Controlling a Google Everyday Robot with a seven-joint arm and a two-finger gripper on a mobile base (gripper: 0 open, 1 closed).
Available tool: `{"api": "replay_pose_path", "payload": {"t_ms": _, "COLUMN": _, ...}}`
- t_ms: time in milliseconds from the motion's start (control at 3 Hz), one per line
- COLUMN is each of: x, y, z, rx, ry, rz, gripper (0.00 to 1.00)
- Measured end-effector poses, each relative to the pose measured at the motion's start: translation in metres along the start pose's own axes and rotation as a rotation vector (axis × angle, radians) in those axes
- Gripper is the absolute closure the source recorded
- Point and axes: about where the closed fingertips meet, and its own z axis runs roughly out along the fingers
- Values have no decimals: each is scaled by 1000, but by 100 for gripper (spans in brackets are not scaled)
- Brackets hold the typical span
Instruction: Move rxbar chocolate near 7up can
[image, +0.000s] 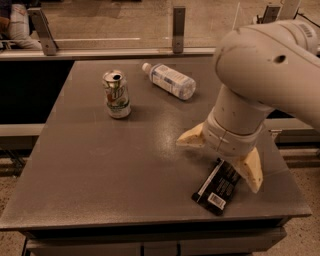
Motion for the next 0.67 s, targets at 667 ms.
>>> {"api": "replay_pose_path", "payload": {"t_ms": 667, "x": 4, "y": 7, "z": -3, "rx": 45, "ry": 16, "rz": 42, "gripper": 0}}
